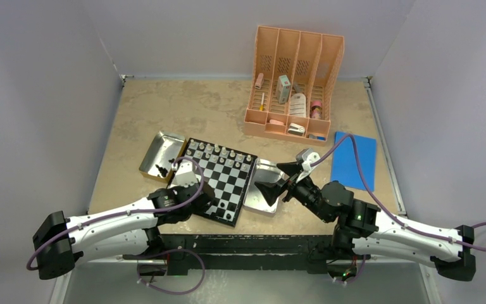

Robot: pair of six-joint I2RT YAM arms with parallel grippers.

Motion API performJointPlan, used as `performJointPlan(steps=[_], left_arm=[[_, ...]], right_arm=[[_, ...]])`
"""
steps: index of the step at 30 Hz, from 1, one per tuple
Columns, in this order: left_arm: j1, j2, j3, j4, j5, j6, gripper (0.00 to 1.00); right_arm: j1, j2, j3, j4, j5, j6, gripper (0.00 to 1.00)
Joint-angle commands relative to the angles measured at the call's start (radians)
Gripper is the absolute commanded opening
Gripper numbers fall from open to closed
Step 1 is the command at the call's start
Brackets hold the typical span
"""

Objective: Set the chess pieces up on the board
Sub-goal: Place the chess piece on the chessboard.

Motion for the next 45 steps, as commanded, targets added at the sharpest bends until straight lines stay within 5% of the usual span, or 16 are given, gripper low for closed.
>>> performJointPlan(steps=[1, 23, 36, 45], left_arm=[[-0.007, 0.013, 0.025, -0.028, 0.020, 0.000, 0.00], [-0.016, 0.075, 0.076, -0.067, 0.024, -0.020, 0.19], [-0.017, 0.018, 0.088, -0.062, 0.017, 0.001, 0.04], [-0.016, -0.126, 0.132, -0.061, 0.009, 0.082, 0.23]], right_arm=[[0.000, -0.008, 0.046, 0.027, 0.012, 0.003, 0.99], [0.000, -0.007, 0.050, 0.026, 0.011, 0.016, 0.99], [0.000, 0.013, 0.036, 0.066, -0.008, 0.032, 0.99], [0.000, 0.156, 0.062, 0.112, -0.050, 0.194, 0.91]])
